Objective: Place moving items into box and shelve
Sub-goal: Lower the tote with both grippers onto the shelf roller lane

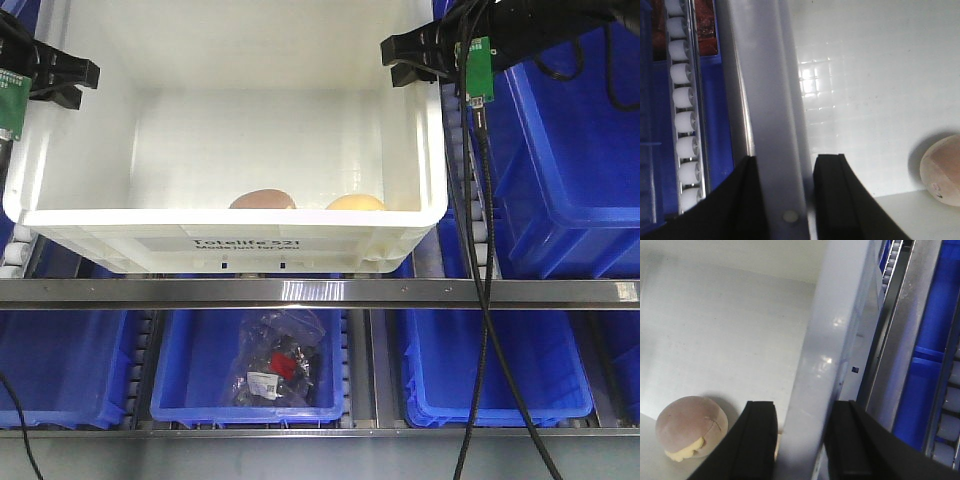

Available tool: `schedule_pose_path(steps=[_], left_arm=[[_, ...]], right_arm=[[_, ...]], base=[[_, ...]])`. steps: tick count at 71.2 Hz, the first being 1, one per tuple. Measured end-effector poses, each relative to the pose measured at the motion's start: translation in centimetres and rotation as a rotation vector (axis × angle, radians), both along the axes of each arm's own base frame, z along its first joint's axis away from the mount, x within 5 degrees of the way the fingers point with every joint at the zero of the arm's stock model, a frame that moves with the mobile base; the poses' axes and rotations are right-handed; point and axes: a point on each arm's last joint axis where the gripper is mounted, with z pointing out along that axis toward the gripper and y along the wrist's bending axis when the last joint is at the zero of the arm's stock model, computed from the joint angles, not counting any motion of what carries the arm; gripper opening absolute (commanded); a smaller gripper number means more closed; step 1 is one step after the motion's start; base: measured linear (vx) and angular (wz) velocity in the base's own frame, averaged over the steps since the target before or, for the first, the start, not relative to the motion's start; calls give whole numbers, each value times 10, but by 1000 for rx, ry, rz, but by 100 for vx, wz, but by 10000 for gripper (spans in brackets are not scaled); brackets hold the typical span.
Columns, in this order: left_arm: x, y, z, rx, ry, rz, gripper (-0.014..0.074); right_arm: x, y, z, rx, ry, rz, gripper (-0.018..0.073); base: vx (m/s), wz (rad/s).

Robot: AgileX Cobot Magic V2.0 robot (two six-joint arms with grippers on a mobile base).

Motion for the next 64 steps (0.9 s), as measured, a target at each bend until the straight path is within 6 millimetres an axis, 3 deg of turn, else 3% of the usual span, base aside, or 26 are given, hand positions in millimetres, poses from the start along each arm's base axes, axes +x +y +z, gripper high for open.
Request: schedule_pose_path(steps=[39, 51, 64], left_arm=[[17, 1, -17, 15, -5, 5, -8], [17, 1, -17, 16, -12, 5, 73], [18, 2, -17, 23, -19, 1, 247]], right_arm=[[12, 3, -15, 4, -3, -5, 17], [12, 3, -15, 0, -8, 3, 165], [12, 3, -15, -12, -18, 21, 448]], base=[[0, 0], [0, 0], [0, 0]])
